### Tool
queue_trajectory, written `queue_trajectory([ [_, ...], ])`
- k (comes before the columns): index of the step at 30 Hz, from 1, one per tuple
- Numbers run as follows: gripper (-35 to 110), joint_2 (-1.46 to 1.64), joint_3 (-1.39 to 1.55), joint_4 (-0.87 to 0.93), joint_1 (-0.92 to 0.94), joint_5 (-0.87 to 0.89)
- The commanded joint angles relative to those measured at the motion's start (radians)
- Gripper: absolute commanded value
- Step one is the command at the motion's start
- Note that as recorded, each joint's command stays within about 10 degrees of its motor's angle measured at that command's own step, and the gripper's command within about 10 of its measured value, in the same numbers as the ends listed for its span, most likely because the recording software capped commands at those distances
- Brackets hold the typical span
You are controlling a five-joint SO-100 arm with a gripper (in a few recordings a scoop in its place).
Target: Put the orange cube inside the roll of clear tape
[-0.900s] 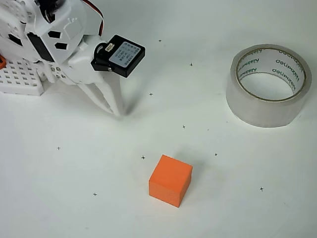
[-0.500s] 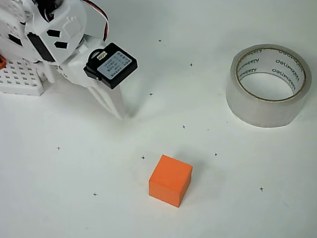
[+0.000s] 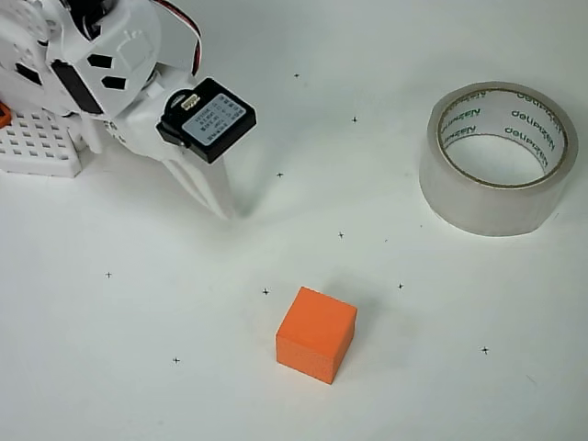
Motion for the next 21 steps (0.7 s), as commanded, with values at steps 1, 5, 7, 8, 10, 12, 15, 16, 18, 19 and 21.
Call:
queue_trajectory([
  [1,0,0.02,-0.031,-0.046,-0.008,-0.002],
  [5,0,0.021,-0.031,-0.057,-0.008,-0.011],
  [7,0,0.021,-0.031,-0.066,-0.008,-0.014],
  [8,0,0.021,-0.031,-0.069,-0.008,-0.017],
  [10,0,0.021,-0.032,-0.069,-0.008,-0.02],
  [12,0,0.021,-0.034,-0.069,-0.006,-0.025],
  [15,0,0.017,-0.034,-0.069,-0.005,-0.032],
  [16,0,0.017,-0.034,-0.069,-0.005,-0.032],
  [18,0,0.017,-0.034,-0.069,-0.005,-0.034],
  [19,0,0.017,-0.035,-0.069,-0.005,-0.043],
  [21,0,-0.032,-0.066,-0.069,-0.006,-0.049],
])
